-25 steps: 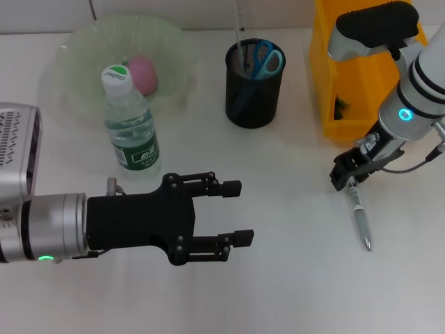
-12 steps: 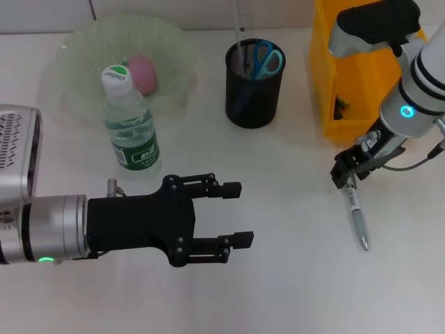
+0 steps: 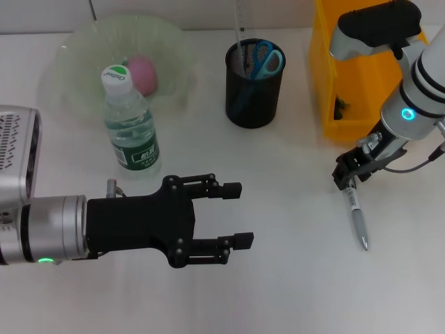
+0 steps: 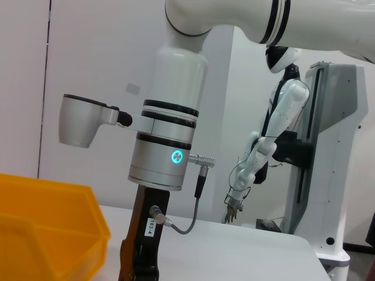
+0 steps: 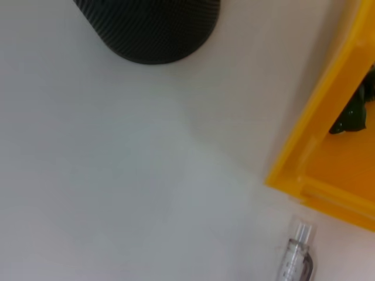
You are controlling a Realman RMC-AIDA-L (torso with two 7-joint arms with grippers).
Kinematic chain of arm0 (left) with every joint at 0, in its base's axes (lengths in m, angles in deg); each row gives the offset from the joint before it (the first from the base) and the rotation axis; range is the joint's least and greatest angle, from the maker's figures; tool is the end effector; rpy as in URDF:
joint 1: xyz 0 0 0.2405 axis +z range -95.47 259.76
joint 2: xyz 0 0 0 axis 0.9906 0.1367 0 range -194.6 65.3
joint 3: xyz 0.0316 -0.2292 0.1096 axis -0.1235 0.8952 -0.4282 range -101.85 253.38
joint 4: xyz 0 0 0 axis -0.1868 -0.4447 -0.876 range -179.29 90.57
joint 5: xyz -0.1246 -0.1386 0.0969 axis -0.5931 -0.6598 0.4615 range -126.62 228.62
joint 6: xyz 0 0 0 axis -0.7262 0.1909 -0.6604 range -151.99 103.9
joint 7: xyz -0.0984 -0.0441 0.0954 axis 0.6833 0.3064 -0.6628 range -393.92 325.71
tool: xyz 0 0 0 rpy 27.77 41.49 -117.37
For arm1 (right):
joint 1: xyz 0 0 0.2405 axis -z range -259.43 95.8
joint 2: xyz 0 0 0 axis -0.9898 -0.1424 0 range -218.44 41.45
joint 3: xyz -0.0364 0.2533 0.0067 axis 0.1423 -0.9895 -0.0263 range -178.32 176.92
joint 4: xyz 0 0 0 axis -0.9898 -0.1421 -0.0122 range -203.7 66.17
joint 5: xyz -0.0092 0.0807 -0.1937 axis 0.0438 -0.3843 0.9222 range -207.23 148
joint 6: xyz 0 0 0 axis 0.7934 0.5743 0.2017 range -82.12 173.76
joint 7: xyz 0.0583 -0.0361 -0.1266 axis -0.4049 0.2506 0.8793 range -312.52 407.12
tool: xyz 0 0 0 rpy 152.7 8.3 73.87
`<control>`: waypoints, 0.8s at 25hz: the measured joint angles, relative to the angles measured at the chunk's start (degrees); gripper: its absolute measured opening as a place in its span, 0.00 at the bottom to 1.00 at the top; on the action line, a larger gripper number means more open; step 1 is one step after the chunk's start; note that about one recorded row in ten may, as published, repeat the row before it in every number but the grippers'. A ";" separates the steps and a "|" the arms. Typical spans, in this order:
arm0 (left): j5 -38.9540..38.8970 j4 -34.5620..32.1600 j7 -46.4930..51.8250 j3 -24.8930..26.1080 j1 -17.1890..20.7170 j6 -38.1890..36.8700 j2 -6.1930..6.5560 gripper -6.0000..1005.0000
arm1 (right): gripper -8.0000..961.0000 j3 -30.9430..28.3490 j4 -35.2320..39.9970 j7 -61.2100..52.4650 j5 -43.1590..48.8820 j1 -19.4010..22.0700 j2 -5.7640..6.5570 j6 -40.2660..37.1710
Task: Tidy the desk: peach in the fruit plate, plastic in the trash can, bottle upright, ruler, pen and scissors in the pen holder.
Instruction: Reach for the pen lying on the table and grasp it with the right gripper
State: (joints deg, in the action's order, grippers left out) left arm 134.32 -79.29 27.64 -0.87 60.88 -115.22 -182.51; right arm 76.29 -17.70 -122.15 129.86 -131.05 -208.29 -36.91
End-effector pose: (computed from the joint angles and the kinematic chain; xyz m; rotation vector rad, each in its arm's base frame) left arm -0.2370 0.2658 -0.0499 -2.9169 -0.2423 -0.9771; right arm 0.1987 0.3873 -0.0337 -2.2176 1.3948 -0.6755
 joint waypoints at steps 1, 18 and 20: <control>0.00 0.00 -0.02 0.00 0.00 -0.01 0.00 0.72 | 0.43 0.00 0.00 0.00 0.00 0.00 0.00 0.00; 0.00 0.03 -0.05 0.24 0.12 -0.15 0.00 0.72 | 0.20 0.44 -0.48 0.88 -0.25 0.50 0.00 1.17; -0.01 0.04 -0.05 0.33 0.20 -0.19 0.00 0.72 | 0.18 0.67 2.23 1.24 -0.95 1.74 0.01 0.65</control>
State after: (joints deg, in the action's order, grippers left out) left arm 134.32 -79.25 27.59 -0.54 61.09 -115.41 -182.51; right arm 76.95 -15.47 -120.91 128.90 -129.30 -208.28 -36.26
